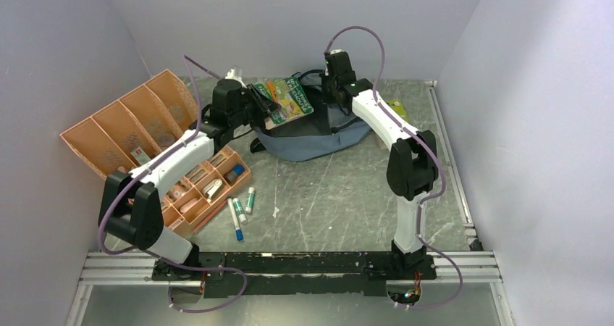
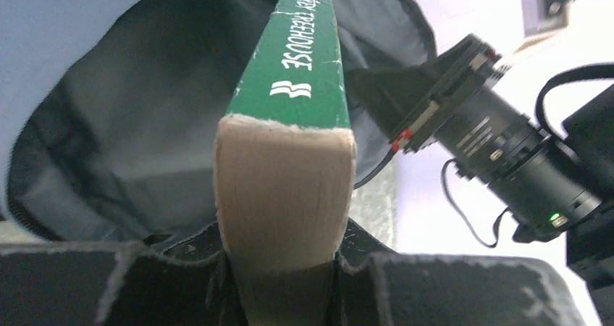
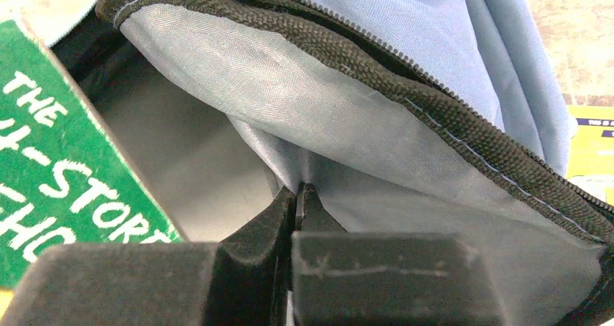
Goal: Pack the student bag
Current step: Place the book in the student bag.
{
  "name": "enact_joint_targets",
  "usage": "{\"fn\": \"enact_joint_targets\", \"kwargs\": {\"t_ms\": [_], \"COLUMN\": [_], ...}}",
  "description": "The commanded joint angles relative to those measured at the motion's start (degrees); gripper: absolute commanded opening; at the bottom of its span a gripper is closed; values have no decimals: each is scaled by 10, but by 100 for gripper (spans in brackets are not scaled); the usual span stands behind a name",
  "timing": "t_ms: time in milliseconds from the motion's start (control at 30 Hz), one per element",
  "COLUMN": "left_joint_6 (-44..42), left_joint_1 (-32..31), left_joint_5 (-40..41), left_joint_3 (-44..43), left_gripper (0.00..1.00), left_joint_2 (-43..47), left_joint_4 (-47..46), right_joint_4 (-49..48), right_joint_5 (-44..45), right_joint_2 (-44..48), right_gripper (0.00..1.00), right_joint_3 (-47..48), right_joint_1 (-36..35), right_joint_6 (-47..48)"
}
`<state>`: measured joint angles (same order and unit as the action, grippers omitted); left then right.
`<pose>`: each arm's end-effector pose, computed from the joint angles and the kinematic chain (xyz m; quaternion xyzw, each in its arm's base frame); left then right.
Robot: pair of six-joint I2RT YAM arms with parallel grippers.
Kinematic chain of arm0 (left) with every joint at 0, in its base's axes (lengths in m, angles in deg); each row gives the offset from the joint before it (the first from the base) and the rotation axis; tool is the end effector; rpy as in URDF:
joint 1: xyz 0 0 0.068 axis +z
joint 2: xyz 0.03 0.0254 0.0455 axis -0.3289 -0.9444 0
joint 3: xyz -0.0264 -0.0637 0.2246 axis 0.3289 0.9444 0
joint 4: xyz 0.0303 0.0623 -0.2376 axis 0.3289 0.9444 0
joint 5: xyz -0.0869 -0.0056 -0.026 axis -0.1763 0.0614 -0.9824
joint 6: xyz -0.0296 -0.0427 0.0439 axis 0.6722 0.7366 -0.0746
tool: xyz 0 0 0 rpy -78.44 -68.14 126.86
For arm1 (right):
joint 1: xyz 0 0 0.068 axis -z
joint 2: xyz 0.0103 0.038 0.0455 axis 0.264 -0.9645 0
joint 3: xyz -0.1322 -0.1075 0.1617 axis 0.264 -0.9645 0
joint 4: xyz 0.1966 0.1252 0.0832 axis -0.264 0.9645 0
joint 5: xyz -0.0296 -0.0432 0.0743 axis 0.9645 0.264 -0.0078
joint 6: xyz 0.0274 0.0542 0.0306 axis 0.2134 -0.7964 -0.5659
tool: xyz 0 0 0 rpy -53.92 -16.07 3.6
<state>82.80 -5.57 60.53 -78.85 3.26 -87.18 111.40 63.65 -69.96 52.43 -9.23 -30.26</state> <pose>0.3237 -0.1556 0.2660 -0.1622 0.8098 -0.3806 0.4160 0.4169 0.1820 0.2464 -0.0833 0.8984 0.0659 0.4262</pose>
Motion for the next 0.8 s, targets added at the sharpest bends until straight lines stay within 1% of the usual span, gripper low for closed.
{"fn": "enact_joint_targets", "kwargs": {"t_ms": [0,100,200,467,667,767], "left_joint_6": [99,142,164,199,223,219], "left_joint_1": [5,4,3,-4,-13,-18], "left_joint_5": [-17,-20,-19,-29,-51,-53], "left_joint_3": [-36,-40,-45,-35,-51,-61], "left_gripper": [5,5,5,5,5,5], "left_joint_2": [-19,-37,-48,-56,-96,-115], "left_joint_4": [-116,-110,-83,-83,-103,-141], "right_joint_4": [-67,-92,-105,-83,-95,-106], "right_joint_5": [-17,-16,-10,-21,-49,-77], "right_joint_2": [45,55,53,6,15,20], "right_gripper": [0,0,0,0,0,0], "right_joint_3": [-16,-28,-21,61,50,37], "right_joint_1": [0,1,1,4,3,4], "right_joint_6": [-41,-69,-97,-132,-137,-133]}}
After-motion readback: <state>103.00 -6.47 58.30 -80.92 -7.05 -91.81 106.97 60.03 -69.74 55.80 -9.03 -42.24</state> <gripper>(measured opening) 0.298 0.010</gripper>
